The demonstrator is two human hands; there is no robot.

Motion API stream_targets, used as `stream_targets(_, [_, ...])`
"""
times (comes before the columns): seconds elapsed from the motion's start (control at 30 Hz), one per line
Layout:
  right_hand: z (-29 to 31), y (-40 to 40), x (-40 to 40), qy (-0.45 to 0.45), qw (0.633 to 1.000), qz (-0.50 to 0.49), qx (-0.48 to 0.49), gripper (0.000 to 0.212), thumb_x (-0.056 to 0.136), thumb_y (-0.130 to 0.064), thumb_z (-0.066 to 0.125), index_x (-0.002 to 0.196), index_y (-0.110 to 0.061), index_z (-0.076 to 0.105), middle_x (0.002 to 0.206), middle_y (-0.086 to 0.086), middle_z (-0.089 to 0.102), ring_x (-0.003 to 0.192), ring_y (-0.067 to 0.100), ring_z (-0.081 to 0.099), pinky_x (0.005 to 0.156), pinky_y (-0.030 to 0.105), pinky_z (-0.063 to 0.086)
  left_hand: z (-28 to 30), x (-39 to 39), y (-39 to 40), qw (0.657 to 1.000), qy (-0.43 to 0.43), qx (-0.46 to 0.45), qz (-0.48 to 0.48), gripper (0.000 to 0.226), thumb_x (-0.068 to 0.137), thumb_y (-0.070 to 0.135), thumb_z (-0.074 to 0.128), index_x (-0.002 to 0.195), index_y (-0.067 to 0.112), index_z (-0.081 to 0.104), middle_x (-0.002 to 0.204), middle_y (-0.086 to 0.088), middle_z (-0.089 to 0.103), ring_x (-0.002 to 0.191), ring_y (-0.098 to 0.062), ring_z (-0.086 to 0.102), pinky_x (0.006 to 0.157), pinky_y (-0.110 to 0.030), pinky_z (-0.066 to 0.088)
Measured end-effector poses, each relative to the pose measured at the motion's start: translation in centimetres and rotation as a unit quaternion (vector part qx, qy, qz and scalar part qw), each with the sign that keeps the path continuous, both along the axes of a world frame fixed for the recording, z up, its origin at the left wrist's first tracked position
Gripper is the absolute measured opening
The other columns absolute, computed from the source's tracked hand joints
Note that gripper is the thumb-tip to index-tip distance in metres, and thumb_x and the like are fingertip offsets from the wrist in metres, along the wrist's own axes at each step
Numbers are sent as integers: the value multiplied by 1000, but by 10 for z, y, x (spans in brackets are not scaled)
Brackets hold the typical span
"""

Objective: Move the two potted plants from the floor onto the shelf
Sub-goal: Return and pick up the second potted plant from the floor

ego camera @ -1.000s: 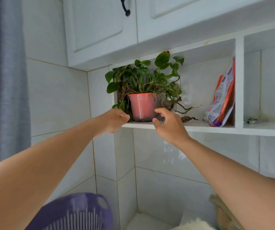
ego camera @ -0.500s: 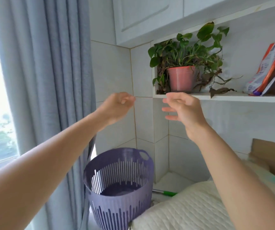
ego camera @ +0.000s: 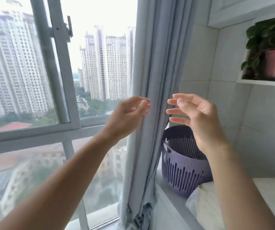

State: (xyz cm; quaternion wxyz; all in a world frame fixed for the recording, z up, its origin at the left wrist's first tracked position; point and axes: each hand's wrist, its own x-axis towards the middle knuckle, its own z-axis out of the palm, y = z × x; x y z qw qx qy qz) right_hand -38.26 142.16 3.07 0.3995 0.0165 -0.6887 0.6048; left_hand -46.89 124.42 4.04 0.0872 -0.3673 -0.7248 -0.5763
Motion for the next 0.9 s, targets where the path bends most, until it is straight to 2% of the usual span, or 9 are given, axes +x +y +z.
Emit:
stream_targets(0.13, [-24, -81, -24, -15, 997, 78, -13, 18, 99, -12, 58, 110, -8, 71, 103, 9, 78, 89, 29, 76, 76, 44, 62, -24, 2, -94, 997, -45, 25, 50, 22, 103, 20, 50, 114, 11, 67, 111, -13, 73, 103, -26, 71, 90, -46, 56])
stream_targets(0.27, [-47, -152, -47, -38, 987, 153, -30, 18, 99, -12, 58, 112, -7, 71, 106, 12, 77, 91, 31, 76, 76, 43, 63, -46, 5, -185, 992, -59, 18, 114, 25, 104, 21, 48, 118, 11, 67, 109, -6, 74, 99, -16, 72, 88, -38, 59])
stream_targets(0.4, [-72, -228, -72, -87, 967, 238, -36, 18, 100, -11, 57, 111, -9, 70, 106, 10, 78, 92, 30, 76, 80, 46, 63, -69, 14, -275, 977, -83, 23, 195, 24, 104, 19, 47, 118, 14, 66, 108, -3, 74, 96, -12, 73, 86, -34, 60])
stream_targets(0.5, [-85, -276, -90, -119, 944, 306, -36, 18, 100, -12, 56, 110, -9, 71, 105, 9, 78, 93, 31, 76, 82, 47, 62, -84, 20, -327, 961, -105, 42, 251, 23, 105, 18, 46, 117, 14, 65, 107, -4, 74, 95, -13, 74, 84, -31, 60])
stream_targets(0.63, [-101, -338, -119, -154, 911, 381, -24, 20, 100, -12, 55, 112, -6, 70, 105, 11, 78, 94, 32, 75, 81, 47, 62, -103, 28, -385, 933, -137, 56, 328, 26, 105, 18, 45, 120, 11, 65, 108, -5, 74, 96, -16, 74, 86, -34, 60])
stream_targets(0.73, [-117, -389, -141, -183, 878, 442, -7, 22, 101, -12, 55, 115, -2, 69, 107, 13, 77, 95, 33, 75, 80, 45, 62, -118, 33, -422, 904, -166, 66, 390, 26, 105, 18, 46, 119, 10, 66, 107, -7, 74, 98, -21, 73, 88, -39, 58])
stream_targets(0.9, [-146, -453, -175, -231, 814, 533, 5, 19, 100, -14, 56, 110, -7, 71, 105, 12, 78, 95, 33, 75, 85, 49, 60, -140, 33, -467, 857, -203, 80, 466, 24, 105, 18, 47, 116, 10, 67, 109, -11, 74, 103, -28, 71, 91, -44, 56])
